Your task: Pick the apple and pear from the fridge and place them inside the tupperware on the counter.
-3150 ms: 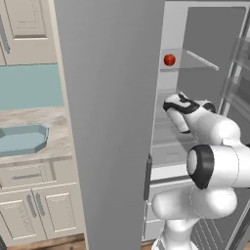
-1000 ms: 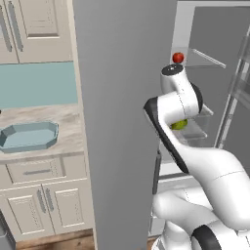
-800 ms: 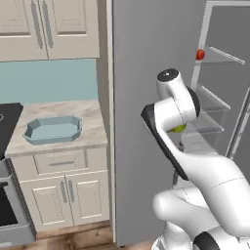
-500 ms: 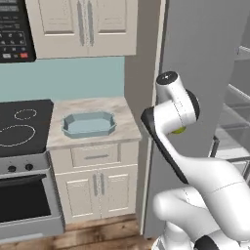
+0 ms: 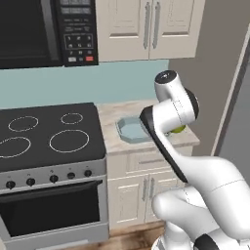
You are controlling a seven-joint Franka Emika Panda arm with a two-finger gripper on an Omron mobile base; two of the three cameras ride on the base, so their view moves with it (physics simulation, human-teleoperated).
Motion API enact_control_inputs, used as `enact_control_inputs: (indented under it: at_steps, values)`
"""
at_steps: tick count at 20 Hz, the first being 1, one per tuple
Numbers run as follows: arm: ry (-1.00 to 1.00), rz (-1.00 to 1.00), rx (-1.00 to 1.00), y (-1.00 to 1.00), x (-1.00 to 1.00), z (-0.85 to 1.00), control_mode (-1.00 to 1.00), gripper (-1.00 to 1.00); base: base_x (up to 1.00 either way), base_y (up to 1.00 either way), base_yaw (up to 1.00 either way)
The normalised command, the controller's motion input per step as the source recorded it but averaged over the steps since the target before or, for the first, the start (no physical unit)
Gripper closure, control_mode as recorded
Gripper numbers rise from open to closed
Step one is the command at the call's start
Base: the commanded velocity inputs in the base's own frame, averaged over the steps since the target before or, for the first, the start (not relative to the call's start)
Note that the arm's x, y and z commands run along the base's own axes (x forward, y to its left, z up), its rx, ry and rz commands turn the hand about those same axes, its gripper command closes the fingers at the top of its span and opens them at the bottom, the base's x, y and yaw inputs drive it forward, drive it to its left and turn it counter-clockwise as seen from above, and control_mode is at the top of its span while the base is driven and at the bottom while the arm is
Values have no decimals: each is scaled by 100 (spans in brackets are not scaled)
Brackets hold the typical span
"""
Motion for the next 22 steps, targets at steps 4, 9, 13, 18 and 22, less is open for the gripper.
enact_control_inputs:
  at_steps: [4,9,13,18,22]
  values:
    - [0,0,0,0,0,0,100,100,87,56,-5]
    - [0,0,0,0,0,0,100,100,71,5,-7]
    - [0,0,0,0,0,0,100,100,35,-8,0]
    - [-5,0,4,-2,5,-44,-100,100,6,0,0]
    - [-6,0,20,-13,5,-86,-100,100,0,0,0]
